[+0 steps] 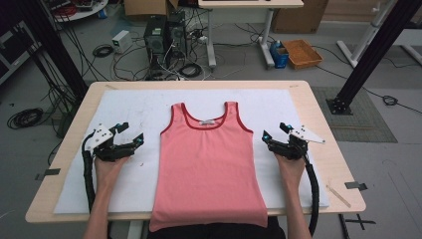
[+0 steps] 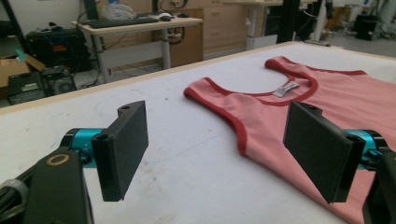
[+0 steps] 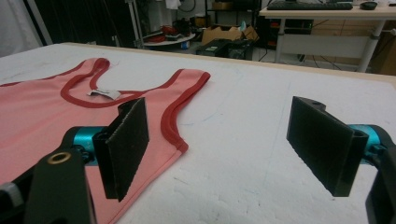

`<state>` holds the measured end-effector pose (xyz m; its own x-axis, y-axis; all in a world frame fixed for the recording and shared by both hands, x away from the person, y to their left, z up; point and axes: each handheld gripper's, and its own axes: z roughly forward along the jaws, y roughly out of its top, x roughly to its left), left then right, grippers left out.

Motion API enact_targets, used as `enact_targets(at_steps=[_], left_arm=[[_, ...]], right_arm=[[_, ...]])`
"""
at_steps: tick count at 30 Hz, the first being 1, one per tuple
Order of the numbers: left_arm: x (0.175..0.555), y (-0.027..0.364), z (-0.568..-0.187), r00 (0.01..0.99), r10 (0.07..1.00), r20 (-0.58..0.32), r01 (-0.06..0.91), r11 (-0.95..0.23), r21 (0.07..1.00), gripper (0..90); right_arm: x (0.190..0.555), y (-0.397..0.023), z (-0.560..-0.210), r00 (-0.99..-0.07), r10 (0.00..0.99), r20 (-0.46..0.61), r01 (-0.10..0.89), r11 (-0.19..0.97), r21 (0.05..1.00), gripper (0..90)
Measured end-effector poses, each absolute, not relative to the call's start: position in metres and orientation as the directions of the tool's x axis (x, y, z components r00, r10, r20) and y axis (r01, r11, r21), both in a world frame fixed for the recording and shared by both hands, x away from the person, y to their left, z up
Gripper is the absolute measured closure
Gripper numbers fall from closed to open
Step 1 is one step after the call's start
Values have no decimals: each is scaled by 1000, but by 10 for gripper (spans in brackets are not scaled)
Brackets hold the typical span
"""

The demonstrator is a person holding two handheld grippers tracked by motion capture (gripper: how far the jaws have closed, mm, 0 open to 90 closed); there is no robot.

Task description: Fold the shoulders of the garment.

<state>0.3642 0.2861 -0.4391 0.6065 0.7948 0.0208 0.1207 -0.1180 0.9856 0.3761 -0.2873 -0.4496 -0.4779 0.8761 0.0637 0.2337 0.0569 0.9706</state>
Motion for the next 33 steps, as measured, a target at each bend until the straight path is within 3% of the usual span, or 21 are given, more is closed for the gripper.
enact_targets(at_steps=[12,18,33], left_arm=[[403,259,-391,715,699,22,178,-212,961,223],[436,246,-373,731,682,-29,239,-216,947,223],[526,188,-380,731,679,-63,369,-317,874,235]], right_arm=[[376,-286,-450,-476,878,56,240,68,968,209],[376,-285,-449,-471,881,42,237,80,968,209],[377,-284,-449,-468,883,37,239,87,967,209]])
